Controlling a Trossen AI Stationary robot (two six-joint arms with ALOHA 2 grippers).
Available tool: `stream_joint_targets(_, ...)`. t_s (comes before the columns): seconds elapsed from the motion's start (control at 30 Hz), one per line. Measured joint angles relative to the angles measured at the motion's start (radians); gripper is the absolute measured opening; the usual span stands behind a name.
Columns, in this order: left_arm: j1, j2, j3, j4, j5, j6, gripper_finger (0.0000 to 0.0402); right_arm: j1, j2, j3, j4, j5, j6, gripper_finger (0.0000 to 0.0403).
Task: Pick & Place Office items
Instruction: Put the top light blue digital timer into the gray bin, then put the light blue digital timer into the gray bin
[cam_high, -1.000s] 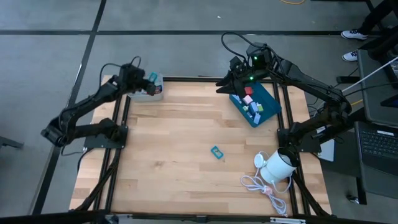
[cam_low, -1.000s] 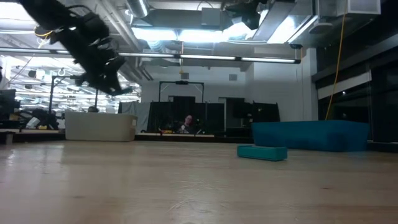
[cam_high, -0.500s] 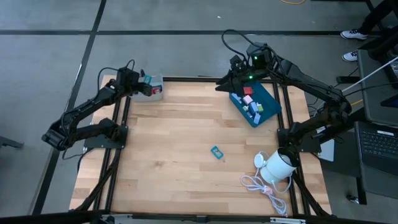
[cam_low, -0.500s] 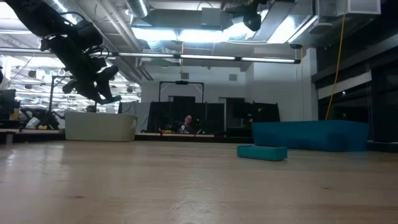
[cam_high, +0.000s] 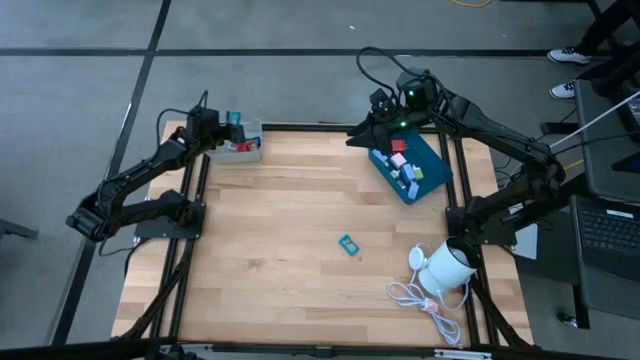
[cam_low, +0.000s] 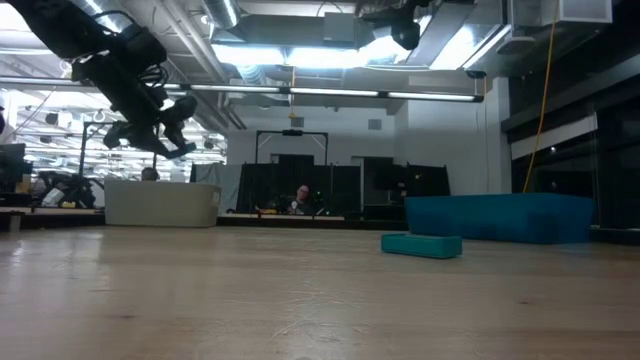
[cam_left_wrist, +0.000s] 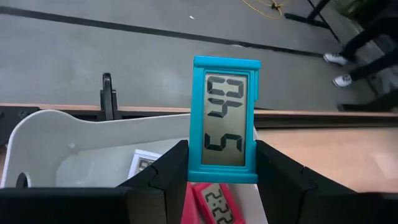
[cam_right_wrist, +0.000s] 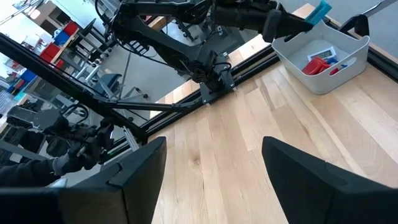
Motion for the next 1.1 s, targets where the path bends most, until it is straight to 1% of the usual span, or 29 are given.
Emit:
stream_joint_targets(0.13, -0.013, 0.0, 0.0, 0.001, -0.031, -0.022, 0.015, 0.0, 0.0, 0.0, 0.0, 0.0, 0.0, 0.0271)
stream_joint_targets(0.27, -0.014, 0.0, 0.0, -0.005, -0.03, -0.048, 0.0153, 0.0, 0.0, 0.0, 0.0, 0.0, -0.004, 0.0271)
stream_joint_targets(0.33, -0.014, 0.0, 0.0, -0.004, -0.03, -0.065, 0.0185, 0.0, 0.0, 0.0, 0.0, -0.003, -0.008, 0.0271)
stream_joint_targets(0.43, -0.014, 0.0, 0.0, -0.001, -0.027, -0.08, 0.0247, 0.0, 0.0, 0.0, 0.0, -0.007, -0.012, 0.0271)
stream_joint_targets(0.5, -0.014, 0.0, 0.0, -0.001, -0.015, -0.089, 0.0276, 0.0, 0.0, 0.0, 0.0, -0.008, -0.018, 0.0271)
stream_joint_targets(0.57, -0.014, 0.0, 0.0, -0.001, -0.001, -0.096, 0.0291, 0.0, 0.0, 0.0, 0.0, -0.008, -0.02, 0.0271)
stream_joint_targets(0.67, -0.014, 0.0, 0.0, 0.007, 0.036, -0.104, 0.0296, 0.0, 0.0, 0.0, 0.0, -0.008, -0.02, 0.0271)
stream_joint_targets(0.73, -0.028, 0.0, 0.0, 0.049, 0.107, -0.068, 0.0292, 0.0, 0.0, 0.0, 0.0, -0.008, -0.027, 0.0271)
stream_joint_targets(0.8, -0.072, 0.0, 0.004, 0.094, 0.195, -0.012, 0.0284, 0.0, 0.0, 0.0, 0.001, -0.008, -0.027, 0.0271)
stream_joint_targets(0.87, -0.146, 0.0, 0.019, 0.099, 0.24, 0.041, 0.0276, 0.0, 0.0, 0.0, 0.01, -0.008, -0.027, 0.0271)
stream_joint_targets(1.0, -0.34, 0.011, 0.059, 0.093, 0.247, 0.136, 0.0263, 0.0, 0.0, 0.0, 0.049, -0.008, -0.027, 0.0271)
stream_joint_targets(1.1, -0.492, 0.054, 0.087, 0.092, 0.217, 0.141, 0.0262, 0.0, 0.0, 0.0, 0.096, -0.003, -0.027, 0.0271)
